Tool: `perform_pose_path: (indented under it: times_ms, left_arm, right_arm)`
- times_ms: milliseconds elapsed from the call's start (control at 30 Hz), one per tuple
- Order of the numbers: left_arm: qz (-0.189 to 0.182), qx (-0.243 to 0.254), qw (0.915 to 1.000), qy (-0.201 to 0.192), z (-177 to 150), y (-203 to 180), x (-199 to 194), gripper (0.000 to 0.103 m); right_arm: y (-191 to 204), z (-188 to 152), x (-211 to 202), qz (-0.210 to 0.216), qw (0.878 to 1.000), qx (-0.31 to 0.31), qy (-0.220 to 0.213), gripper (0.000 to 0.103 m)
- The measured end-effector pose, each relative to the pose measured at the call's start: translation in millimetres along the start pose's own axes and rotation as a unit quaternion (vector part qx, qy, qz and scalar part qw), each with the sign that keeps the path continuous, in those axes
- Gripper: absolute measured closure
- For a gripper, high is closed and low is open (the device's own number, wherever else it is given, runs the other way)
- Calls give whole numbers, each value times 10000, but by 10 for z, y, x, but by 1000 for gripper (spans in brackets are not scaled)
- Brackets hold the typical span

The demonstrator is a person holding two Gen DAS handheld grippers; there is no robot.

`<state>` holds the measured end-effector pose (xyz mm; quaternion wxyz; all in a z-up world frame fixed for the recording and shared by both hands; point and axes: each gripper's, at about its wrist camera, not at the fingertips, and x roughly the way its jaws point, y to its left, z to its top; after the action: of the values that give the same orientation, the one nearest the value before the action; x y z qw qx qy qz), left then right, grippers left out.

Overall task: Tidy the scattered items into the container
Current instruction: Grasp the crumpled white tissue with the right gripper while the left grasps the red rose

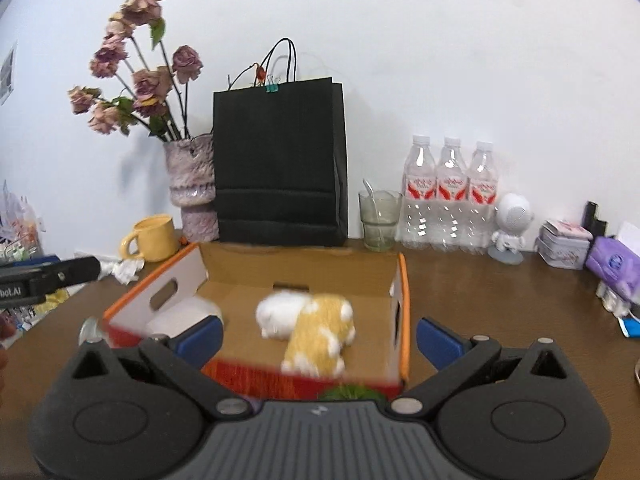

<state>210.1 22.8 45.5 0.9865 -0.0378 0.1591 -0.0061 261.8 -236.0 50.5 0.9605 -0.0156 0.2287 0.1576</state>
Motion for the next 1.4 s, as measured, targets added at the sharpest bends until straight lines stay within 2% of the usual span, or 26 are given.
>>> perform_pose_path:
  times_ms: [267, 500, 700, 933, 1100, 1200, 1300, 1367, 1400]
  left_arm:
    - [-22, 30, 9993, 360, -509, -45, -375, 0]
    - [-132, -11, 9994, 322, -790, -87, -557, 0]
    - [-156, 415, 9989, 169, -871, -263, -566, 0]
    - [-230, 486, 9974, 487, -929, -349, -369, 0]
    - [-155, 525, 9963, 661, -922, -377, -139, 1]
    - [-140, 462, 9952, 854, -914, -378, 21, 6]
    - [-170, 431, 9937, 1017, -903, -376, 141, 19]
    - [-210, 422, 9927, 1110, -905, -382, 197, 25]
    - [-230, 419, 9921, 1157, -911, -385, 218, 31]
  right_arm:
    - [-39, -715, -342, -203, 9990, 235, 325, 0]
    - [-60, -1086, -506, -371, 9977, 358, 429, 0]
    - [-94, -1147, -463, -408, 9975, 326, 476, 2]
    - [-129, -1160, -387, -410, 9971, 314, 561, 2]
    - [-180, -1137, -248, -379, 9960, 281, 754, 12]
    - [-188, -1132, -158, -277, 9953, 313, 874, 17]
    - [-190, -1128, -96, -265, 9949, 308, 918, 24]
    - [-203, -1123, -67, -234, 9947, 347, 943, 33]
    - [-209, -1122, -56, -212, 9945, 369, 955, 36]
